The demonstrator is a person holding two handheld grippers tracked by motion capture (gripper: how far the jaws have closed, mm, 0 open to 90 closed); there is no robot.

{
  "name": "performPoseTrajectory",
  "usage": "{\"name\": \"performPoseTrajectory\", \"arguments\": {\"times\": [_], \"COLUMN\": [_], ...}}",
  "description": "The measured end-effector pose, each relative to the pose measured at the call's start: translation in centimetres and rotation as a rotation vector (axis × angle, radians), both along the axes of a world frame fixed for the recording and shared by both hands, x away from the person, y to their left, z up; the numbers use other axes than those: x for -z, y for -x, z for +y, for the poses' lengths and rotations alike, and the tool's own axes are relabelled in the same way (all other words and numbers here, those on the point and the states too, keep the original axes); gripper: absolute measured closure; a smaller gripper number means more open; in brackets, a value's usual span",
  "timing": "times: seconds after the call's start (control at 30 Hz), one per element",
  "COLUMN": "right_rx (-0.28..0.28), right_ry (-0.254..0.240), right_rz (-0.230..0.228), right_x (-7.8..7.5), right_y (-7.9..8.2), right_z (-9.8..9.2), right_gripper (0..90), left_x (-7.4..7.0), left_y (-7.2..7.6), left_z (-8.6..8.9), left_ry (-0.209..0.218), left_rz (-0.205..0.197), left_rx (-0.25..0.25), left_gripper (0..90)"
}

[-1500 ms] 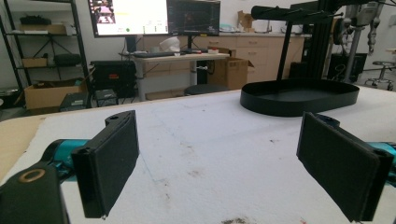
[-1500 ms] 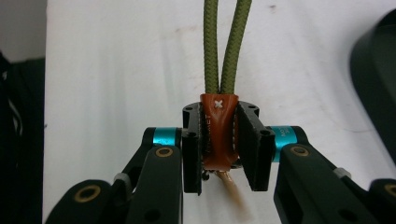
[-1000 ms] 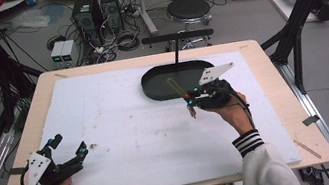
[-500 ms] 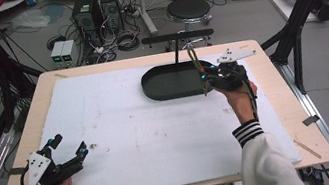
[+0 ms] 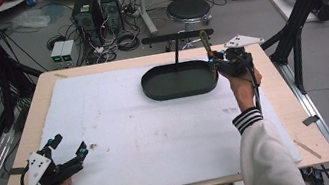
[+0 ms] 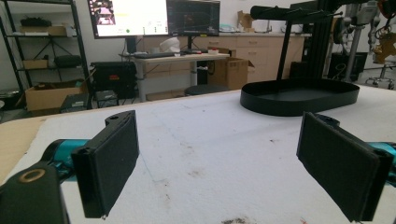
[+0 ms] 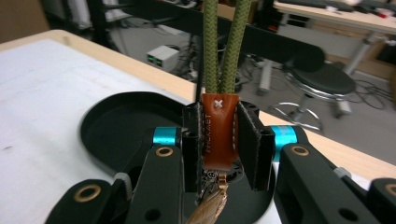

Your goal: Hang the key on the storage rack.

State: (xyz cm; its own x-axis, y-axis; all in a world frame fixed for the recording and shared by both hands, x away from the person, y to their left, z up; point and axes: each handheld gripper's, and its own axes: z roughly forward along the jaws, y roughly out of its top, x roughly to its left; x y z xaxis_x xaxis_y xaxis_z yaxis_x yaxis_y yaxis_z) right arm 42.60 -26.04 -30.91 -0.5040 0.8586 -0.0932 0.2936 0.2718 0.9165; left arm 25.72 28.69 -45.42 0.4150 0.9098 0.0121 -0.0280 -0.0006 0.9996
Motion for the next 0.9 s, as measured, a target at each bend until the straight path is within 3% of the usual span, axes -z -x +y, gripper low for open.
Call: {"name": "performPoseTrajectory", "arguments": {"times": [0.13, 0.43, 0.9], "right_rx": [0.064, 0.131, 0.182], "right_ry": [-0.010, -0.007, -0.013], "right_rz": [-0.028, -0.013, 0.036], "right_x": [-0.1, 0.9, 2.5], "right_y": [-0.9, -2.4, -3.9], "right_z": [-0.3, -0.7, -0.3], "right_gripper": [72.4, 72.4, 72.4], "left_x": [0.0, 0.0, 0.0], "left_y": [0.0, 0.0, 0.0], "left_z": [0.0, 0.0, 0.0], "left_ry": [0.000, 0.001, 0.000], "left_rz": [0.001, 0.001, 0.002], "left_rx": [0.000, 0.000, 0.001], "left_gripper": [13.4, 13.4, 13.4]}}
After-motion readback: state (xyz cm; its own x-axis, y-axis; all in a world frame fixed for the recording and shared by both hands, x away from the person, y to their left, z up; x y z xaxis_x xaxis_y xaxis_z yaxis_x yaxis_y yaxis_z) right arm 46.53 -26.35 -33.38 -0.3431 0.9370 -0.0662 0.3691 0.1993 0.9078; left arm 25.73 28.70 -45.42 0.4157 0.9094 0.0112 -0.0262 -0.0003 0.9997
